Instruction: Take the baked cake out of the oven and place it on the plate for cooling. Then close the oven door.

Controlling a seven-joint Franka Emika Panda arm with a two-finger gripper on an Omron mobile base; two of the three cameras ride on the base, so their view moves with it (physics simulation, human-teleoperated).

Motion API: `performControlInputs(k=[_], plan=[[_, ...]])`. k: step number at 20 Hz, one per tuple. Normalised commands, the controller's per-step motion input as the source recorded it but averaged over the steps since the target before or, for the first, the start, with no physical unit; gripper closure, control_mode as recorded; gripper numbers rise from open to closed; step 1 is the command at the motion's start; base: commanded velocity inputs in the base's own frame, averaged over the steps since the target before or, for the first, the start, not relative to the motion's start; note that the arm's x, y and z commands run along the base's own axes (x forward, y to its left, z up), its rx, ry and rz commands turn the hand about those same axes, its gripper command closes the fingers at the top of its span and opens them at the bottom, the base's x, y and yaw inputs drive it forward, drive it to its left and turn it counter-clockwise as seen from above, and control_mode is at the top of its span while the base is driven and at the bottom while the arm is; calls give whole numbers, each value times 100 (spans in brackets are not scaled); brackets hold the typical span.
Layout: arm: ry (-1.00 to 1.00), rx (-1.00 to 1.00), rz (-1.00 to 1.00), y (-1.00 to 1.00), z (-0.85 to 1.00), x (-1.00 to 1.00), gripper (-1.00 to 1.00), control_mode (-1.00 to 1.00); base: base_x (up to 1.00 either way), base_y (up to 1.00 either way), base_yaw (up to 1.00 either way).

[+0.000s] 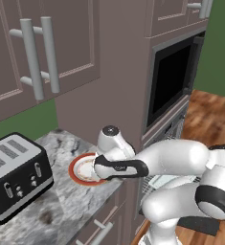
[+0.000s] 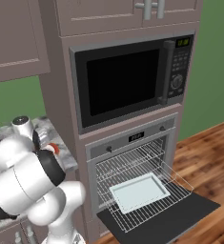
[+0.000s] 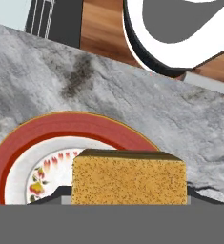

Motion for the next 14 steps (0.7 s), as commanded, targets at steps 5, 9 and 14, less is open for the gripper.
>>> performControlInputs(k=[5, 9, 14], plan=[[0, 0, 0, 7, -5, 23, 100, -100, 0, 0, 0], [1, 0, 0, 9, -13, 19, 100, -100, 0, 0, 0], [2, 0, 0, 11, -29, 7, 100, -100, 0, 0, 0]])
